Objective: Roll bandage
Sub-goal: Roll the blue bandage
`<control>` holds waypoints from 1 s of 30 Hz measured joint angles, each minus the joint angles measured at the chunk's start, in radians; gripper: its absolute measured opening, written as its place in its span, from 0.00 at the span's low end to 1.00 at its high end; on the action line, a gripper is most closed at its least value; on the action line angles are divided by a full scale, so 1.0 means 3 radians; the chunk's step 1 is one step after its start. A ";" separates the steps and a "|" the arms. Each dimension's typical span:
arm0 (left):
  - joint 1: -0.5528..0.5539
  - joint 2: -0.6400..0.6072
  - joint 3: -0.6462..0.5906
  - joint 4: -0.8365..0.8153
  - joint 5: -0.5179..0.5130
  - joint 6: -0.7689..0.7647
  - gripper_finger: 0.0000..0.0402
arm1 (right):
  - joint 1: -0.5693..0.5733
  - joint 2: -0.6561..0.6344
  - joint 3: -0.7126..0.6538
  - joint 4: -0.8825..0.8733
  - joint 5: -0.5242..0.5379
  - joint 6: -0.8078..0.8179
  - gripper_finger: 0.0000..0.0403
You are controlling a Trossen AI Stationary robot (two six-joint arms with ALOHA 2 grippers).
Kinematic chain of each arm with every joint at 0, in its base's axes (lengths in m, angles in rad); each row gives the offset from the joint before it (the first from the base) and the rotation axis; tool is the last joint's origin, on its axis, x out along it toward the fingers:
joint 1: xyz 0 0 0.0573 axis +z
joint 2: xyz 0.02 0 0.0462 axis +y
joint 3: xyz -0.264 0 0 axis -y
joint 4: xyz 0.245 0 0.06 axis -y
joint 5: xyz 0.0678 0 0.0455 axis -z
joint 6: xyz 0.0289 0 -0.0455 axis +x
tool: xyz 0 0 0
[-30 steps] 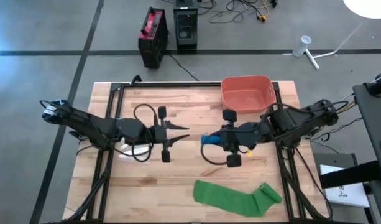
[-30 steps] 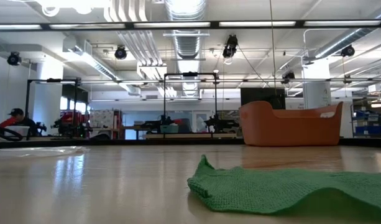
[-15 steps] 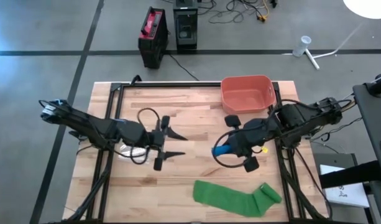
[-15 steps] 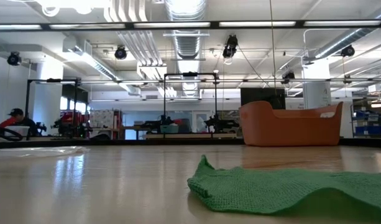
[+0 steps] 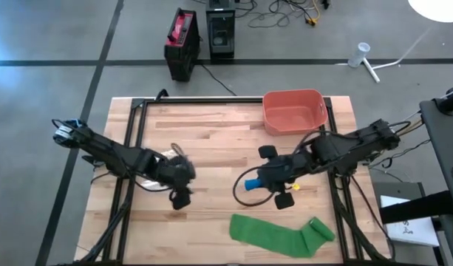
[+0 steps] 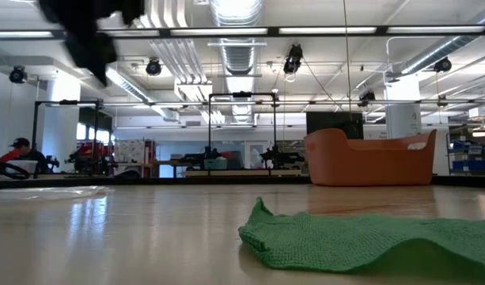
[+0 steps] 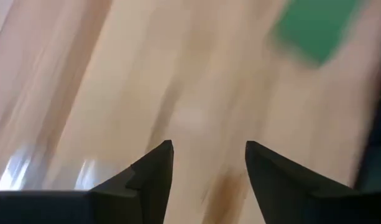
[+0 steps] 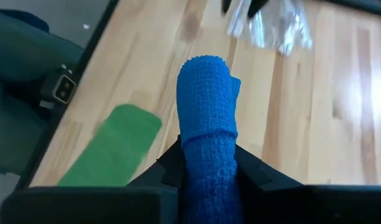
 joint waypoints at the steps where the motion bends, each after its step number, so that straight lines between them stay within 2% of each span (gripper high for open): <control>1: -0.0027 -0.0001 -0.0014 -0.0239 -0.0004 -0.0195 0.47 | 0.0000 0.0017 -0.0053 0.0038 -0.0001 0.0025 0.16; 3: -0.0053 -0.0005 -0.0080 -0.0540 -0.0051 -0.0490 0.45 | 0.0006 0.0061 -0.0156 0.0105 -0.0001 0.0074 0.14; 6: -0.0033 -0.0016 -0.0314 -0.0622 -0.0019 -0.0770 0.43 | 0.0020 0.0171 -0.0211 0.0168 -0.0001 0.0162 0.13; 11: 0.0159 -0.0013 -0.0837 -0.0472 0.0139 -0.1064 0.41 | 0.0067 0.0344 -0.0218 0.0207 -0.0001 0.0220 0.14; 15: 0.0331 -0.0009 -0.1260 -0.0034 0.0141 -0.1035 0.39 | 0.0076 0.0457 -0.0218 0.0274 -0.0001 0.0219 0.14; 17: 0.0381 -0.0008 -0.1414 0.0356 0.0141 -0.0940 0.37 | 0.0072 0.0514 -0.0218 0.0294 0.0028 0.0201 0.13; 20: 0.0385 0.0004 -0.1591 0.1180 0.0131 -0.0746 0.36 | 0.0039 0.0620 -0.0237 0.0311 0.0278 0.0155 0.13; 23: 0.0370 0.0073 -0.1764 0.2418 0.0103 -0.0464 0.35 | -0.0032 0.0786 -0.0323 0.0412 0.0433 0.0088 0.14; 27: 0.0280 0.0242 -0.1936 0.4092 0.0046 0.0154 0.34 | -0.0115 0.1038 -0.0549 0.0801 0.0434 -0.0021 0.15; 28: 0.0259 0.0268 -0.1936 0.4299 0.0052 0.0273 0.34 | -0.0130 0.1099 -0.0604 0.0882 0.0437 -0.0025 0.15; 30: 0.0237 0.0244 -0.1923 0.4263 0.0064 0.0383 0.34 | -0.0155 0.1199 -0.0676 0.0994 0.0529 -0.0001 0.14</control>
